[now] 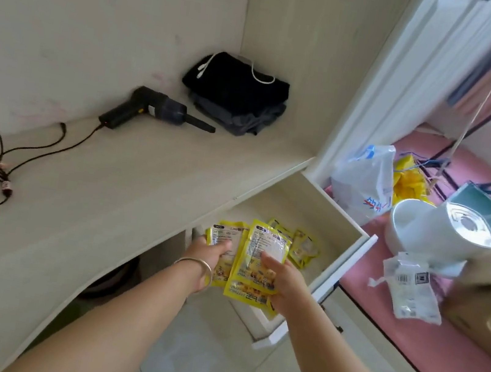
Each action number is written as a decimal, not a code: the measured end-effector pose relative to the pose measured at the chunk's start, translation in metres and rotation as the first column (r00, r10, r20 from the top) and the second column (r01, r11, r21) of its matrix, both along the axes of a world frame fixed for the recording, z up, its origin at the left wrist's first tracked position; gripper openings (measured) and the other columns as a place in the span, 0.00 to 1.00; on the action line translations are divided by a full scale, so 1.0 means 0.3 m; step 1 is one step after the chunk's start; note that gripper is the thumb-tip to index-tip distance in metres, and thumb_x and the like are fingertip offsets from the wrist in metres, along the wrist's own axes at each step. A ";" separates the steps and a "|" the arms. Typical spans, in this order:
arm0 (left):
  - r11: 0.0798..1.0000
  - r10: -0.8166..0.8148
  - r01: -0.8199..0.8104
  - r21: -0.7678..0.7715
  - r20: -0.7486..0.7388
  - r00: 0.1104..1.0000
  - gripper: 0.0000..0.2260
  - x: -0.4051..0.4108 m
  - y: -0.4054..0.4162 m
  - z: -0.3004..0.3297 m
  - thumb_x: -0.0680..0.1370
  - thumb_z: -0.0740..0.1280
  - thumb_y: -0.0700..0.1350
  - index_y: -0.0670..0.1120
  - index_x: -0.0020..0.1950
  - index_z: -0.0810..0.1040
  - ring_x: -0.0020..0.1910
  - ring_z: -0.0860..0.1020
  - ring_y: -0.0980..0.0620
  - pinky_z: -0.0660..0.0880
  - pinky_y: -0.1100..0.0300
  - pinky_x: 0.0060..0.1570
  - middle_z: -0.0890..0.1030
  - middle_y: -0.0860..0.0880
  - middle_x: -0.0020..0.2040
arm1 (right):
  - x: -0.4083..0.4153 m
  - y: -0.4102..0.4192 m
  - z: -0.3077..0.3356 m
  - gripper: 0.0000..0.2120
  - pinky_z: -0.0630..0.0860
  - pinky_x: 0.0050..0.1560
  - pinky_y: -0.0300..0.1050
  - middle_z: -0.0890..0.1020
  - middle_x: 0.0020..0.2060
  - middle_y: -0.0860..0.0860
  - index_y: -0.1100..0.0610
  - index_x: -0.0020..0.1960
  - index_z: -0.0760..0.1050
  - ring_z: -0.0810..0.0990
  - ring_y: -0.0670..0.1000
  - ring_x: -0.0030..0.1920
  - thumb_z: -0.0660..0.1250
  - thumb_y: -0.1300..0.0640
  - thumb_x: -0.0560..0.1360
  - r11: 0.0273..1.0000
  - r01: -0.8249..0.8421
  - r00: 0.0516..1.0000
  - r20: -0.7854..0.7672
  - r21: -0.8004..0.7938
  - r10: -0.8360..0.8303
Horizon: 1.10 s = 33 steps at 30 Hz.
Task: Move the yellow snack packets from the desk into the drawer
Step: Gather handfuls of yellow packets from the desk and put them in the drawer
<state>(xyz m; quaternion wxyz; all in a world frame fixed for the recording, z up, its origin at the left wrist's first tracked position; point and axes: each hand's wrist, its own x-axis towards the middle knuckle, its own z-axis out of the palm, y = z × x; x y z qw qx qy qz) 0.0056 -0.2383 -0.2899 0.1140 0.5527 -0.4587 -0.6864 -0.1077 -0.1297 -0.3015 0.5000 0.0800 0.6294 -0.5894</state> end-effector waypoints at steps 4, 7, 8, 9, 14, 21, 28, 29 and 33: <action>0.994 -0.103 0.105 -0.015 0.087 0.991 0.13 -0.144 -0.073 -0.137 0.69 0.72 0.48 0.45 0.50 0.77 0.51 0.81 0.41 0.78 0.45 0.55 0.82 0.41 0.53 | -0.108 0.003 -0.111 0.21 0.77 0.56 0.65 0.82 0.53 0.59 0.58 0.60 0.73 0.81 0.62 0.54 0.74 0.56 0.70 0.984 0.140 0.990 -0.002 0.111 -0.141; 0.977 -0.207 0.211 -0.022 0.137 0.969 0.10 -0.242 -0.125 -0.220 0.72 0.70 0.46 0.47 0.51 0.76 0.53 0.80 0.41 0.77 0.44 0.57 0.81 0.42 0.54 | -0.183 0.008 -0.242 0.29 0.72 0.61 0.67 0.82 0.54 0.57 0.57 0.61 0.73 0.80 0.62 0.56 0.78 0.50 0.63 0.961 0.212 0.977 -0.018 0.175 -0.212; 0.966 -0.249 0.256 -0.025 0.160 0.955 0.10 -0.273 -0.142 -0.248 0.73 0.70 0.45 0.46 0.52 0.76 0.53 0.80 0.41 0.76 0.45 0.58 0.81 0.42 0.54 | -0.202 0.008 -0.282 0.27 0.71 0.62 0.67 0.82 0.54 0.58 0.57 0.58 0.73 0.80 0.62 0.56 0.78 0.50 0.64 0.948 0.250 0.967 -0.007 0.199 -0.254; 0.952 -0.294 0.305 -0.039 0.175 0.940 0.11 -0.301 -0.154 -0.263 0.73 0.69 0.44 0.45 0.54 0.76 0.53 0.80 0.42 0.76 0.46 0.58 0.81 0.43 0.54 | -0.216 0.007 -0.315 0.24 0.71 0.63 0.67 0.82 0.54 0.58 0.56 0.56 0.73 0.79 0.62 0.57 0.77 0.51 0.65 0.933 0.284 0.956 0.010 0.220 -0.293; 0.930 -0.343 0.365 -0.047 0.247 0.906 0.16 -0.448 -0.210 -0.344 0.75 0.68 0.44 0.42 0.61 0.74 0.56 0.78 0.42 0.75 0.51 0.60 0.79 0.43 0.56 | -0.278 -0.048 -0.362 0.20 0.76 0.56 0.58 0.81 0.51 0.56 0.59 0.61 0.72 0.80 0.58 0.50 0.71 0.57 0.72 0.853 0.428 0.887 0.042 0.300 -0.460; 0.928 -0.372 0.365 0.078 0.274 0.887 0.26 -0.614 -0.295 -0.617 0.65 0.70 0.53 0.46 0.60 0.72 0.55 0.80 0.40 0.76 0.42 0.58 0.80 0.44 0.58 | -0.421 -0.105 -0.525 0.18 0.77 0.56 0.54 0.80 0.51 0.54 0.61 0.64 0.72 0.80 0.55 0.51 0.67 0.58 0.76 0.763 0.541 0.783 0.119 0.353 -0.610; 0.969 -0.240 0.216 0.120 0.250 0.938 0.20 -0.777 -0.321 -0.734 0.76 0.67 0.38 0.38 0.66 0.69 0.56 0.77 0.46 0.73 0.57 0.55 0.76 0.45 0.61 | -0.567 -0.148 -0.660 0.19 0.76 0.56 0.53 0.79 0.55 0.56 0.61 0.64 0.72 0.78 0.58 0.55 0.69 0.58 0.75 0.656 0.639 0.681 0.102 0.403 -0.726; 0.972 -0.226 0.203 0.119 0.237 0.945 0.19 -0.795 -0.316 -0.748 0.76 0.66 0.37 0.38 0.66 0.68 0.54 0.75 0.48 0.71 0.58 0.52 0.75 0.46 0.60 | -0.580 -0.151 -0.674 0.21 0.75 0.59 0.54 0.78 0.59 0.56 0.61 0.66 0.71 0.77 0.59 0.58 0.69 0.58 0.75 0.641 0.655 0.665 0.097 0.399 -0.740; 0.955 -0.221 0.193 0.226 0.102 0.970 0.22 -0.837 -0.308 -0.811 0.75 0.66 0.33 0.44 0.67 0.67 0.58 0.76 0.42 0.74 0.40 0.57 0.76 0.43 0.61 | -0.616 -0.156 -0.712 0.23 0.74 0.61 0.50 0.75 0.64 0.58 0.59 0.73 0.63 0.77 0.59 0.60 0.58 0.69 0.79 0.571 0.771 0.564 0.112 0.283 -0.818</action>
